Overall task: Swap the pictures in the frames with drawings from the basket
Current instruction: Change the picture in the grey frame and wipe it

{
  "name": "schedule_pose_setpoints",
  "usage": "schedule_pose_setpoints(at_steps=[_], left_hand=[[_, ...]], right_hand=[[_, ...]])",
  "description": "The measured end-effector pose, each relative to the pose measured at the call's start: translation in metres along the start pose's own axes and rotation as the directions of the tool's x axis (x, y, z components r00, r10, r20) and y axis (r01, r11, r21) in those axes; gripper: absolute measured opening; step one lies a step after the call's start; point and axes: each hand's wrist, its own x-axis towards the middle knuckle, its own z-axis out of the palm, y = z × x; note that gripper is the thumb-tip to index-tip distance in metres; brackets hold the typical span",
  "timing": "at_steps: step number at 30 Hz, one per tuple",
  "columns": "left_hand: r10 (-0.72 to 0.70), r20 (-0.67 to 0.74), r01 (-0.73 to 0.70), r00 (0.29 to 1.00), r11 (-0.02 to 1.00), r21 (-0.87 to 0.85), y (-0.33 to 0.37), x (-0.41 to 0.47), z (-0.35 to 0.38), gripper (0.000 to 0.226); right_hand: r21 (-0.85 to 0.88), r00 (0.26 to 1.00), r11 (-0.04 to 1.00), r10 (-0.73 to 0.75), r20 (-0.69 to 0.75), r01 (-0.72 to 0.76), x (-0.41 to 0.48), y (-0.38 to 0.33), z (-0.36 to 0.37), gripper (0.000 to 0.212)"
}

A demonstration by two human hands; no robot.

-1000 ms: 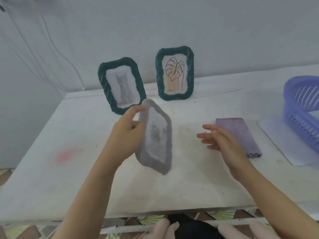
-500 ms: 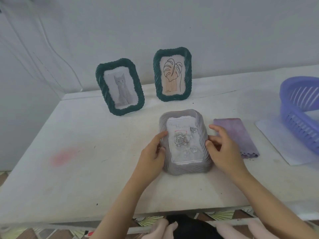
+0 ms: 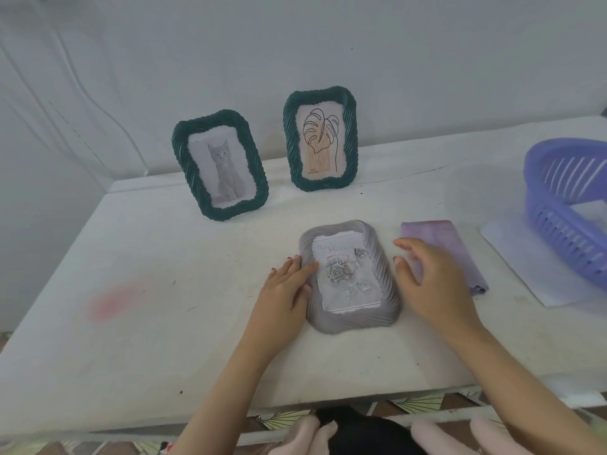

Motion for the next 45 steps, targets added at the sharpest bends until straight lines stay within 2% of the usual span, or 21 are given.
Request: schedule_pose_setpoints(at_steps=[2, 4, 6, 8, 12, 16, 18, 20, 21, 23, 25, 27, 31, 34, 38, 41, 45], left_hand=[[0.014, 0.018, -0.013, 1.0, 1.0, -0.016, -0.003, 0.001, -0.001, 0.041], [0.016, 0.063, -0.015, 0.998, 1.0, -0.014, -0.007, 0.002, -0.003, 0.05], [0.04, 0.116, -0.045, 0.992, 0.998, 0.039, -0.012, 0.002, -0.005, 0.078], [0.066, 0.163, -0.085, 0.984, 0.99, 0.115, -0.015, 0.002, -0.005, 0.098], [0.084, 0.184, -0.117, 0.979, 0.976, 0.181, -0.018, -0.001, -0.004, 0.108], [0.092, 0.162, -0.123, 0.982, 0.973, 0.194, -0.017, -0.002, -0.003, 0.106], [0.099, 0.159, -0.128, 0.982, 0.974, 0.188, -0.015, -0.003, -0.004, 0.103], [0.103, 0.164, -0.133, 0.981, 0.973, 0.188, -0.014, -0.002, -0.004, 0.103], [0.104, 0.165, -0.135, 0.981, 0.973, 0.189, -0.014, -0.002, -0.004, 0.104], [0.103, 0.162, -0.134, 0.981, 0.973, 0.19, -0.015, -0.001, -0.003, 0.107], [0.1, 0.157, -0.129, 0.983, 0.973, 0.189, -0.016, -0.001, -0.002, 0.112], [0.097, 0.154, -0.125, 0.983, 0.976, 0.18, -0.016, -0.001, -0.001, 0.113], [0.1, 0.162, -0.128, 0.982, 0.977, 0.173, -0.015, -0.002, -0.002, 0.117], [0.104, 0.169, -0.133, 0.98, 0.976, 0.173, -0.014, -0.002, -0.003, 0.115], [0.098, 0.168, -0.125, 0.981, 0.98, 0.156, -0.012, -0.001, -0.005, 0.115], [0.1, 0.155, -0.125, 0.983, 0.98, 0.156, -0.013, -0.001, -0.004, 0.113], [0.084, 0.147, -0.11, 0.986, 0.978, 0.175, -0.015, -0.001, -0.003, 0.116]], right_hand=[[-0.239, 0.997, 0.97, -0.054, -0.047, 0.041, 0.005, 0.007, -0.005, 0.033], [-0.441, 0.997, 0.896, 0.074, 0.037, -0.05, 0.01, 0.018, -0.007, 0.047], [-0.498, 0.97, 0.857, 0.218, 0.11, -0.136, 0.011, 0.026, -0.007, 0.057], [-0.481, 0.978, 0.87, 0.178, 0.105, -0.107, 0.01, 0.035, -0.007, 0.063], [-0.371, 0.992, 0.927, 0.094, 0.084, -0.057, 0.016, 0.043, -0.011, 0.054], [0.04, 0.993, 0.992, 0.119, -0.013, -0.119, 0.021, 0.022, -0.017, 0.034], [0.174, 0.994, 0.979, 0.111, -0.003, -0.109, 0.018, 0.001, -0.018, 0.038], [0.228, 0.998, 0.973, 0.02, 0.06, -0.033, 0.008, -0.017, -0.014, 0.04], [0.211, 0.99, 0.977, -0.049, 0.134, 0.02, 0.001, -0.024, -0.01, 0.041], [0.096, 0.92, 0.984, -0.177, 0.349, 0.153, -0.016, -0.032, 0.002, 0.039], [-0.066, 0.856, 0.953, -0.234, 0.461, 0.296, -0.031, -0.032, 0.014, 0.041], [-0.148, 0.849, 0.932, -0.226, 0.477, 0.331, -0.034, -0.028, 0.02, 0.043], [-0.229, 0.873, 0.927, -0.166, 0.459, 0.297, -0.011, -0.027, 0.026, 0.053], [-0.311, 0.885, 0.908, -0.119, 0.45, 0.281, 0.019, -0.025, 0.038, 0.05], [-0.256, 0.851, 0.892, -0.218, 0.477, 0.372, 0.032, -0.024, 0.048, 0.063], [-0.164, 0.787, 0.873, -0.314, 0.531, 0.459, 0.012, -0.025, 0.035, 0.056], [-0.036, 0.709, 0.869, -0.378, 0.596, 0.493, -0.013, -0.013, 0.006, 0.047]])
